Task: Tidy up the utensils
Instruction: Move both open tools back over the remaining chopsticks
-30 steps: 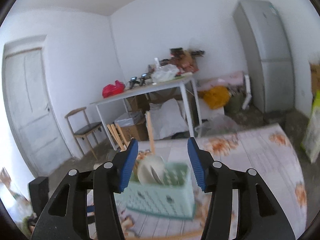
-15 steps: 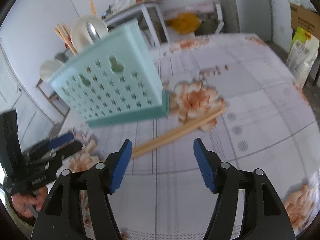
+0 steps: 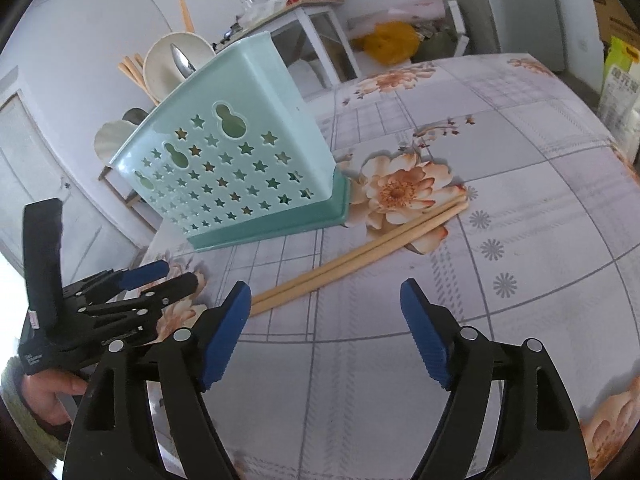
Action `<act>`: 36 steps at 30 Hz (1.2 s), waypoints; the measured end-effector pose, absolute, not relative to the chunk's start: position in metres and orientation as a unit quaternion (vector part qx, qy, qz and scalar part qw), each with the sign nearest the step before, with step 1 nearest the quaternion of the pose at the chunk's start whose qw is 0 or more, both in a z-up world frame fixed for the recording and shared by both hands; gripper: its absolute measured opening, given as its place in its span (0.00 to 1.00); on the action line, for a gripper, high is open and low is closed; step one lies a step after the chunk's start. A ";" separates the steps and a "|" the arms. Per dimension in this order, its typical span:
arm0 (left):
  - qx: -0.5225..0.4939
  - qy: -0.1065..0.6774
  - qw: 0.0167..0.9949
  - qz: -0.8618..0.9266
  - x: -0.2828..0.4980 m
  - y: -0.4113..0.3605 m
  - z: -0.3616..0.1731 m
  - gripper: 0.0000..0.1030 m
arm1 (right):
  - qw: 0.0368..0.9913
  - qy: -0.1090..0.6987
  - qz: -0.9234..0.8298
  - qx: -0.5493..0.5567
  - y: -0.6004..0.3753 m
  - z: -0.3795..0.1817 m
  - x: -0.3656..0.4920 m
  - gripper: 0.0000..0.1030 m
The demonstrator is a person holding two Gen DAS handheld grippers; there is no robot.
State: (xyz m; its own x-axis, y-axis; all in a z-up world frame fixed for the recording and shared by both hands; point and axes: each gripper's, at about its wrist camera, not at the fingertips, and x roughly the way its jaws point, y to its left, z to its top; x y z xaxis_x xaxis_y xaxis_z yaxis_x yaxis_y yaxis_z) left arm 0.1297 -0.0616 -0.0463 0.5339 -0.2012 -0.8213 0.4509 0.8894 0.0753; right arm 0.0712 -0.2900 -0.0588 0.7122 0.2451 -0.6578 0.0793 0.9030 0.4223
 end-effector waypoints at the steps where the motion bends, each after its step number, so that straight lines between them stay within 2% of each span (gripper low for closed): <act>1: 0.147 0.445 0.864 -0.184 0.129 -0.065 -0.047 0.57 | 0.898 0.378 0.049 0.219 -0.292 -0.061 0.071 0.72; 21: 0.180 0.446 0.864 -0.151 0.125 -0.113 -0.063 0.57 | 0.889 0.369 0.075 0.260 -0.323 -0.067 0.064 0.72; 36: 0.161 0.462 0.858 -0.156 0.122 -0.099 -0.062 0.57 | 0.884 0.375 0.100 0.261 -0.313 -0.065 0.066 0.72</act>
